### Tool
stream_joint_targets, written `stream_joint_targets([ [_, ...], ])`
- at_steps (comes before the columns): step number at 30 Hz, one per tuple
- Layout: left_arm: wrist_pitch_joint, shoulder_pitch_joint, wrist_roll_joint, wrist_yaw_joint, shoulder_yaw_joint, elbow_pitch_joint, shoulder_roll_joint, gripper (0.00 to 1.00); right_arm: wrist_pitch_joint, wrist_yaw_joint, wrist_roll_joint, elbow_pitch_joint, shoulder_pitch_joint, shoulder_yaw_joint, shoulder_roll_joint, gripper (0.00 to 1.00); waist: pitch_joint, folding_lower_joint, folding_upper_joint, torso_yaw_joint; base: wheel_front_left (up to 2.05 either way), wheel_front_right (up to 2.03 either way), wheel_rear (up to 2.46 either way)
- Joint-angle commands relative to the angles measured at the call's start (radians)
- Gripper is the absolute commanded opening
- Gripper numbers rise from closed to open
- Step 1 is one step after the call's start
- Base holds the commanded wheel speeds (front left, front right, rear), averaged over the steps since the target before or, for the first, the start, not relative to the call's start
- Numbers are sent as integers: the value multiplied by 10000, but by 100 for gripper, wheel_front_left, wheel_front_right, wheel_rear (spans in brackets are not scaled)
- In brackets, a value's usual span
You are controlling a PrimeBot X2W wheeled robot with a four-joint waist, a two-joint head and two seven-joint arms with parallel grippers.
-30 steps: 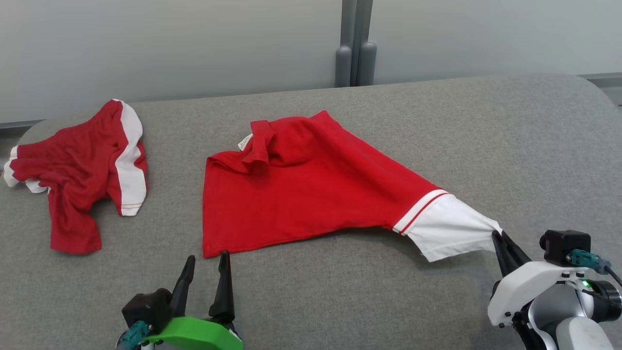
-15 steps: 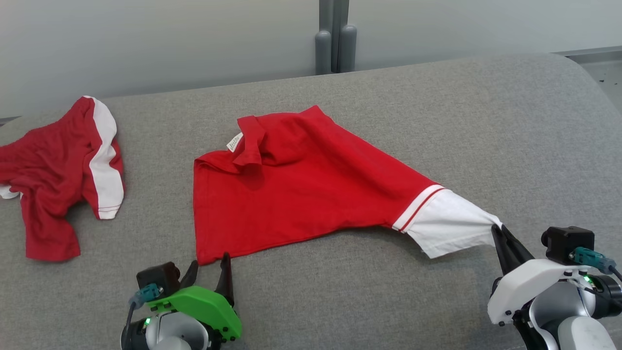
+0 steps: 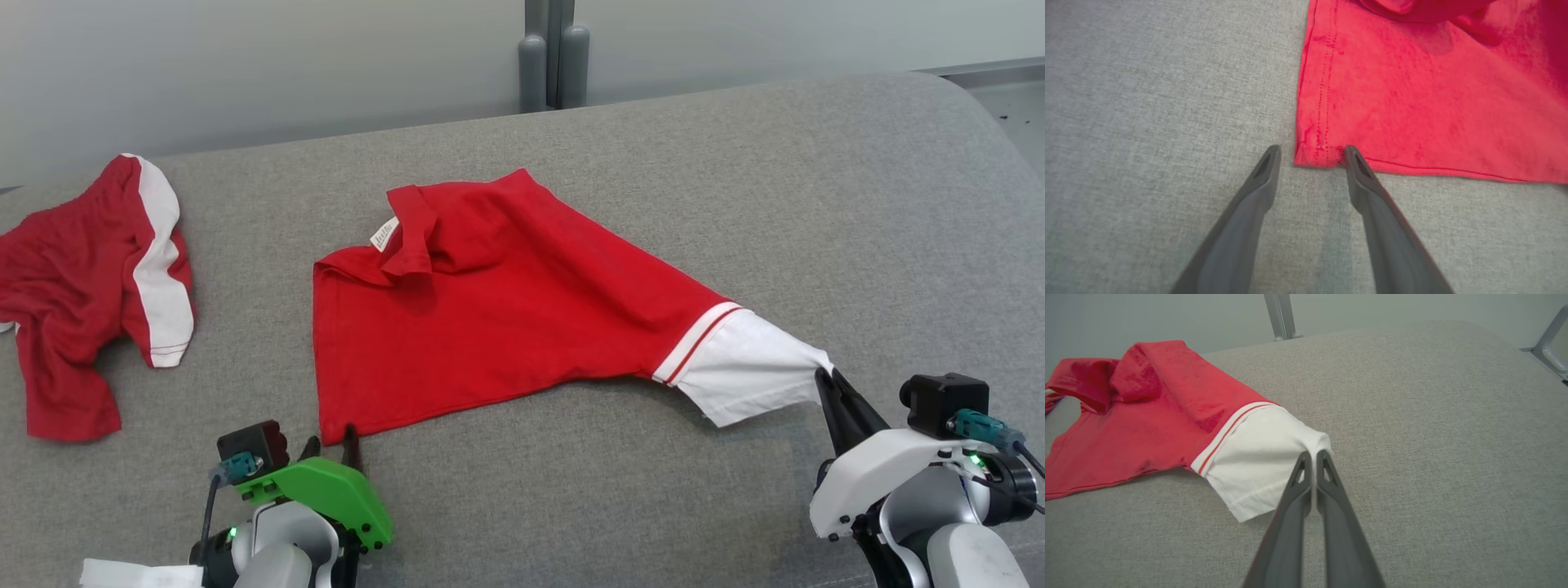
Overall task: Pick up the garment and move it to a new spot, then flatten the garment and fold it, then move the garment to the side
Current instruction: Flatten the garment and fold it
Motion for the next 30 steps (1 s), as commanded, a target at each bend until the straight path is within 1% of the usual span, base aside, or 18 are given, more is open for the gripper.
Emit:
stream_joint_targets([
  [1,36,-154,-79,-17,-38,34,33,42,-87,-3,-26,44,-62,20,-36,0,19,0,-1,-20,0,0,0],
  [2,63,-166,-120,-30,-51,49,25,36,-83,-3,-29,59,-78,34,-36,0,25,0,-1,-32,0,0,0],
  [4,113,-185,-154,-42,-135,90,12,17,-100,-3,-36,79,-99,57,-36,0,32,0,-1,-60,0,0,0],
  [5,122,-204,-203,-29,-144,111,12,12,-106,-3,-34,88,-109,72,-36,0,39,0,-1,-77,0,0,0],
  [7,135,-245,-239,-19,-216,176,-3,8,-99,-3,-41,104,-130,104,-36,0,40,0,-1,-112,0,0,0],
  [9,151,-291,-310,-11,-273,274,-17,17,-100,-3,-57,118,-143,135,-36,0,30,0,-1,-150,0,0,0],
  [12,169,-371,-418,11,-339,505,-30,33,-86,-3,-83,130,-142,177,-36,0,2,0,-1,-207,0,0,0],
  [13,147,-400,-429,58,-353,578,-31,40,-80,-3,-86,136,-135,189,-36,0,-12,0,-1,-226,0,0,0],
  [15,92,-439,-468,99,-394,722,-36,49,-75,-3,-90,140,-114,210,-36,0,-34,0,-1,-254,0,0,0],
  [16,58,-453,-494,110,-407,781,-39,68,-75,-3,-94,139,-100,216,-36,0,-47,0,-1,-262,0,0,0],
  [17,37,-464,-492,124,-419,830,-41,83,-78,-3,-86,136,-80,219,-36,0,-60,0,-1,-263,0,0,0],
  [18,-18,-472,-503,167,-424,871,-36,87,-85,-3,-81,132,-57,222,-36,0,-73,0,-1,-261,0,0,0],
  [20,-183,-466,-490,220,-461,976,-30,93,-113,-3,-72,115,11,232,-36,0,-110,0,-1,-241,0,0,0],
  [23,-271,-416,-542,230,-456,973,-34,96,-132,-3,-65,111,51,228,-36,0,-133,0,-1,-216,0,0,0],
  [26,-386,-326,-600,287,-426,912,-37,97,-149,-3,-64,100,84,232,-36,0,-152,0,-1,-179,0,0,0],
  [30,-467,-254,-680,349,-365,826,-37,96,-148,-3,-38,95,61,268,-36,0,-150,0,-1,-163,0,0,0],
])
